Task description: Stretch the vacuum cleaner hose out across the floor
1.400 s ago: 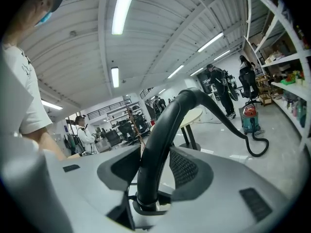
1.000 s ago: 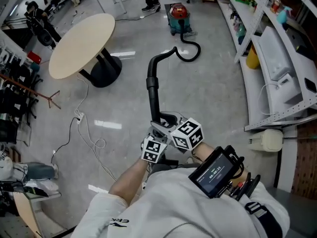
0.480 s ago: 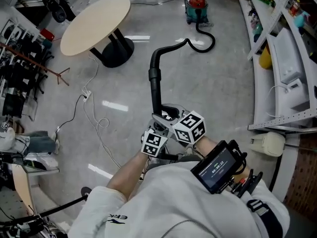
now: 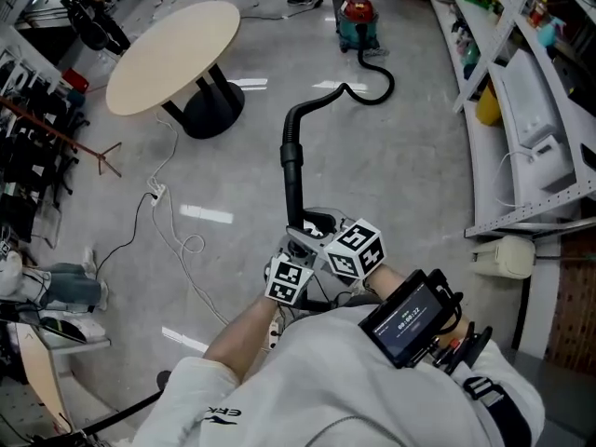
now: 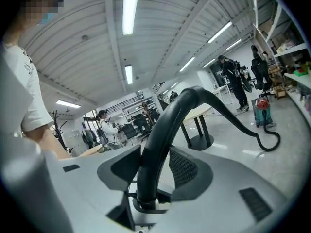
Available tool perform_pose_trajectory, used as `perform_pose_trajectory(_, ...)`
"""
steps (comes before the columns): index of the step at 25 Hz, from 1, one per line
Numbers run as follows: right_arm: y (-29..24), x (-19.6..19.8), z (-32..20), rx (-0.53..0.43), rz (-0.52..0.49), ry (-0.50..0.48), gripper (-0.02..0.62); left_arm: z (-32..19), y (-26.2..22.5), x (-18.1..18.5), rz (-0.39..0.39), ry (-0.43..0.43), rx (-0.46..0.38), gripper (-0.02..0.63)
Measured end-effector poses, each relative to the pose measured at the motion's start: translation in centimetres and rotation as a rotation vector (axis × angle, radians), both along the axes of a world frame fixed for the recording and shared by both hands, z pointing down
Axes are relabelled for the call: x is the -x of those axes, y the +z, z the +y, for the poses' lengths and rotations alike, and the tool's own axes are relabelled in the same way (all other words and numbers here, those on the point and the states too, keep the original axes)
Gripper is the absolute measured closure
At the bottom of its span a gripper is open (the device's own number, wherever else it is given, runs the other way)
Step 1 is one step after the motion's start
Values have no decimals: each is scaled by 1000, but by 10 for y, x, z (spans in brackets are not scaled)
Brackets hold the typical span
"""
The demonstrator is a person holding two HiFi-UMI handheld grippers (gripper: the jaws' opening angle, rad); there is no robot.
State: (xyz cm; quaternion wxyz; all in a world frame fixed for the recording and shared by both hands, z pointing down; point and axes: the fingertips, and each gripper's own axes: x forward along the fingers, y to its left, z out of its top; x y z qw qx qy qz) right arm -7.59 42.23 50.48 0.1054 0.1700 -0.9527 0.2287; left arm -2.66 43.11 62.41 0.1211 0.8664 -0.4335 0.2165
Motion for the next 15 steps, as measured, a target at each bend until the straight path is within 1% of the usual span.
perform_pose_trajectory(4, 2, 32, 19, -6, 18, 56, 419, 21, 1, 29, 30, 48, -3, 540)
perform_pose_trajectory(8, 4, 58, 41, -12, 41, 99, 419, 45, 1, 55, 43, 96, -12, 540)
perform_pose_trajectory(11, 7, 74, 61, -7, 61, 113, 419, 67, 4, 70, 46, 126, -14, 540)
perform_pose_trajectory(15, 13, 81, 87, -1, 90, 103, 419, 94, 8, 78, 56, 145, -13, 540)
